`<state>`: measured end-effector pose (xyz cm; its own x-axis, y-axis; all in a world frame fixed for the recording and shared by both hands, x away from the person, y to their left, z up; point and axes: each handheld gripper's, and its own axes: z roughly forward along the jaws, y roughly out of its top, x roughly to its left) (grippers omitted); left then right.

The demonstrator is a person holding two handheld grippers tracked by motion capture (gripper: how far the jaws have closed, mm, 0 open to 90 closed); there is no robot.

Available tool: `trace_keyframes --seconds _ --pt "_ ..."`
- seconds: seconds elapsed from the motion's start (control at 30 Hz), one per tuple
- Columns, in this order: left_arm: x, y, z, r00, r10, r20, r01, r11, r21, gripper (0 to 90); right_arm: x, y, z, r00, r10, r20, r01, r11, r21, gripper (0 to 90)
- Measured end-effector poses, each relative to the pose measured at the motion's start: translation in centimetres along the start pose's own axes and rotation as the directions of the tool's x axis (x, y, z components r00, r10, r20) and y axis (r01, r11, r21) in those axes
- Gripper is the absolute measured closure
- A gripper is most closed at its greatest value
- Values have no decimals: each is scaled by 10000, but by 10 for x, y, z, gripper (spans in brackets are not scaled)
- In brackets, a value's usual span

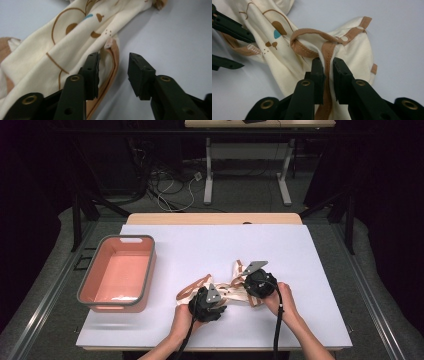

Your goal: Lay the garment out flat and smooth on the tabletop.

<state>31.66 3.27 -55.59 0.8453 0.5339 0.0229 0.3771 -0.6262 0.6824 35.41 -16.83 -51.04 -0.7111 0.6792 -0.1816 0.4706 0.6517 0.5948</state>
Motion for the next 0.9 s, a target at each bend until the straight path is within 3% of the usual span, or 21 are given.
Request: trace_keyframes --seconds 0.27,0.57,0.73,0.9 --pt "0 7 5 9996 252 95 -253 9996 116 861 -2 0 -4 10000 7 79 -7 10000 -25 816" --pt "-1 -16 -17 9975 621 350 -620 9981 -22 865 -9 0 -16 9979 442 475 -434 9989 -169 824" --pt "4 -29 -30 9977 537 408 -538 9986 13 865 -15 -1 -21 9951 641 755 -645 9979 29 823" --pt "11 -37 -42 9979 444 471 -456 9986 251 864 -13 -5 -11 9981 431 449 -478 9930 1084 806"
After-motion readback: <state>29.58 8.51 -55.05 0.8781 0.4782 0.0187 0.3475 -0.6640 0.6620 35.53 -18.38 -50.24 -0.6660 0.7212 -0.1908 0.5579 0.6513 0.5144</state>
